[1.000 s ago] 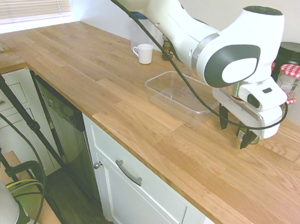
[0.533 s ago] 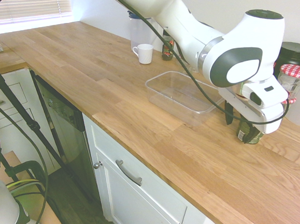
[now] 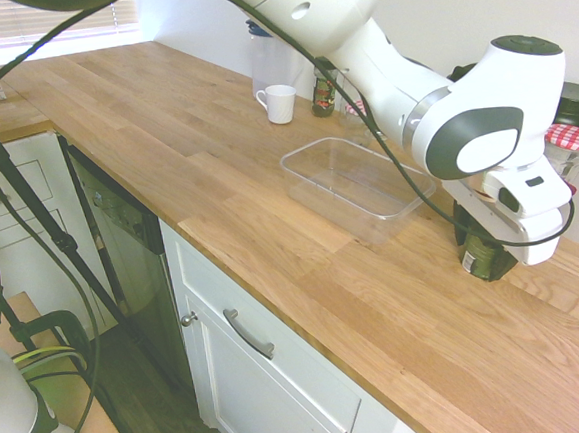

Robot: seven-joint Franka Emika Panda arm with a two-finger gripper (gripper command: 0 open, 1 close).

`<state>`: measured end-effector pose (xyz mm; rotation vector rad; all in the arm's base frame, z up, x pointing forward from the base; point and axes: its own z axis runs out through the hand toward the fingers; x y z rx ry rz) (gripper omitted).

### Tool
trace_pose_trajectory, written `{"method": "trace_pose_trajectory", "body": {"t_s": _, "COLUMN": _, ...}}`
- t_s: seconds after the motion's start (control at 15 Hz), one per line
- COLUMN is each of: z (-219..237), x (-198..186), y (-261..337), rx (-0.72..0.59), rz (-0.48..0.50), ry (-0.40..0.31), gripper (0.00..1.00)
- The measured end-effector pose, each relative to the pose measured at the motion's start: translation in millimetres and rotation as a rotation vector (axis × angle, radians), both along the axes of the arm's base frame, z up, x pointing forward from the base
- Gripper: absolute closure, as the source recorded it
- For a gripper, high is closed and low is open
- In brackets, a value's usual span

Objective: Put the cereal into the container

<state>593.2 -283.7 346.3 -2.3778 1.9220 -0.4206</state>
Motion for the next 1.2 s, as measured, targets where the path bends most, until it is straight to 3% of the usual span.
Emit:
{"method": "trace_pose_trajectory", "body": {"t_s": 0.07, "z": 0.1, "x": 4.0, "y": -1.2, "rx": -0.002, "rz": -0.001, "ry": -0.005, "gripper": 0.0}}
{"method": "trace_pose_trajectory", "body": {"t_s": 0.13, "z": 1.2, "x": 7.6, "y": -2.3, "rx": -0.004, "rz": -0.004, "ry": -0.011, "gripper": 1.0}}
{"method": "trace_pose_trajectory", "body": {"t_s": 0.8, "z": 17.1, "x": 18.5, "y": -0.4, "rx": 0.006, "rz": -0.005, "ry": -0.024, "gripper": 1.0}}
{"method": "trace_pose_trajectory", "body": {"t_s": 1.0, "z": 65.9, "x": 34.9, "y": 19.4, "rx": 0.003, "rz": 0.005, "ry": -0.069, "gripper": 1.0}}
{"method": "trace_pose_trajectory", "body": {"t_s": 1.2, "z": 140.7, "x": 43.9, "y": 86.6, "rx": -0.02, "rz": 0.063, "ry": -0.121, "gripper": 1.0}}
